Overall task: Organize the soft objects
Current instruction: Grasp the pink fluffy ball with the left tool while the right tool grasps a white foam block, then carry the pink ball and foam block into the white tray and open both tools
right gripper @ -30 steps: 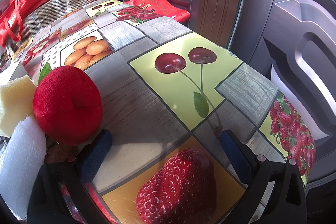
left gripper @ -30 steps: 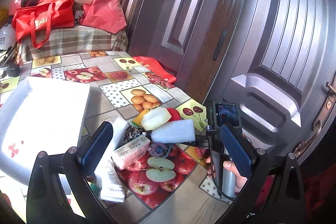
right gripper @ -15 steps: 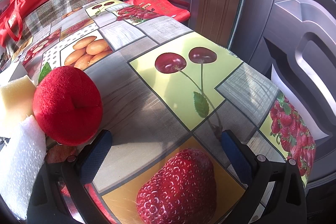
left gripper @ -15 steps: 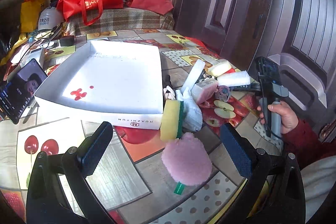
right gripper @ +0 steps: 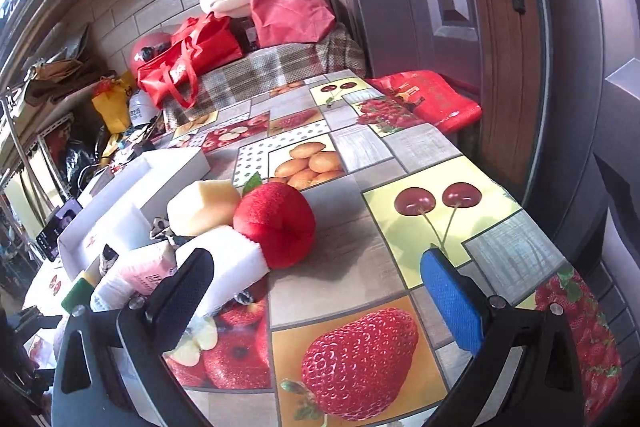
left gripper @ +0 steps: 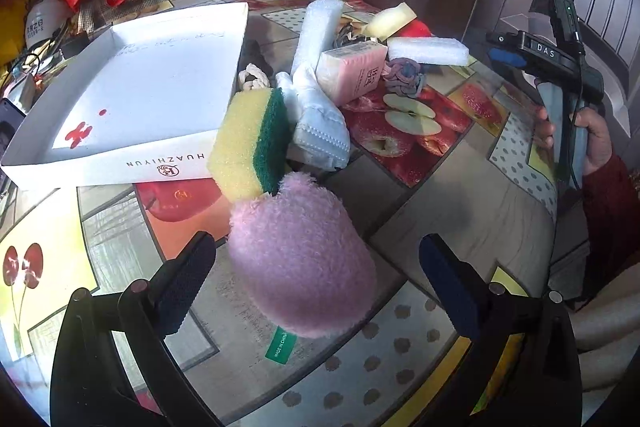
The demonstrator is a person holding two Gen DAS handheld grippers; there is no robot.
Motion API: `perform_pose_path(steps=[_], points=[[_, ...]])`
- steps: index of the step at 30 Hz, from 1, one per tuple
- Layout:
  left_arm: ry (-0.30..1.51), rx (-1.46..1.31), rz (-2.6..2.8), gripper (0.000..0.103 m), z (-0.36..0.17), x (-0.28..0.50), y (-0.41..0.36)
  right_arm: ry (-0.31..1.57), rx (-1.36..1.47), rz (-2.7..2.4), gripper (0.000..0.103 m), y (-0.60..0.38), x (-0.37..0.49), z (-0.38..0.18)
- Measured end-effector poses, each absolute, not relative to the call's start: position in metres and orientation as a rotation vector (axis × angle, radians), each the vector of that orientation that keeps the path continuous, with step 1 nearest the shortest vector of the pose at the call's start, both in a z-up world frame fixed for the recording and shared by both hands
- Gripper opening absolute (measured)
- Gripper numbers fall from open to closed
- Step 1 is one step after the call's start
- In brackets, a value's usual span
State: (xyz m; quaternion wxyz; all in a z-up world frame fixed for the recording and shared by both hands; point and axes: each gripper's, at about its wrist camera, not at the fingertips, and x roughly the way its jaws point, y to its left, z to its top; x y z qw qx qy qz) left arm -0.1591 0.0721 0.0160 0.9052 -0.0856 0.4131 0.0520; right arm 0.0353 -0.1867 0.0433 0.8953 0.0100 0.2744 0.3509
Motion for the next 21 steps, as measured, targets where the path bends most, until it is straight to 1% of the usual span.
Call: perform_pose_path(steps=[2,4,8,11,12,13,14,15,18,21], points=[[0.891,-0.165,0.114,0.102,0.012,-0.153,0.073,0.545,-0.018,0.800,0.103,-0.175,0.030,0.048],[0.913,-0.153,0.109,0.097,0.010,-0.149,0.072,0.530,-0.086,0.848,0.103,-0.160,0.026,0.052],[0.915,-0.158,0.115,0.095,0.009,-0.147,0.074,0.488,-0.258,0.901,0.103,-0.121,0.022,0.053],[0.921,-0.148,0.126,0.082,0.009,-0.146,0.077,0.514,-0.371,0.897,0.103,-0.099,0.026,0.043],[0.922,-0.136,0.125,0.073,0.009,-0.147,0.076,0.537,-0.403,0.889,0.101,-0.096,0.027,0.038],[0.919,-0.127,0.122,0.067,0.010,-0.148,0.076,0.551,-0.429,0.881,0.096,-0.095,0.025,0.034],[0.915,-0.124,0.117,0.064,0.010,-0.149,0.077,0.564,-0.445,0.889,0.078,-0.095,0.025,0.030],[0.911,-0.122,0.111,0.062,0.010,-0.150,0.077,0.574,-0.442,0.901,0.065,-0.098,0.024,0.027],[0.899,-0.118,0.111,0.060,0.011,-0.153,0.078,0.575,-0.376,0.925,0.064,-0.113,0.021,0.029],[0.868,-0.110,0.119,0.060,0.016,-0.159,0.077,0.538,-0.324,0.920,0.063,-0.130,0.012,0.036]])
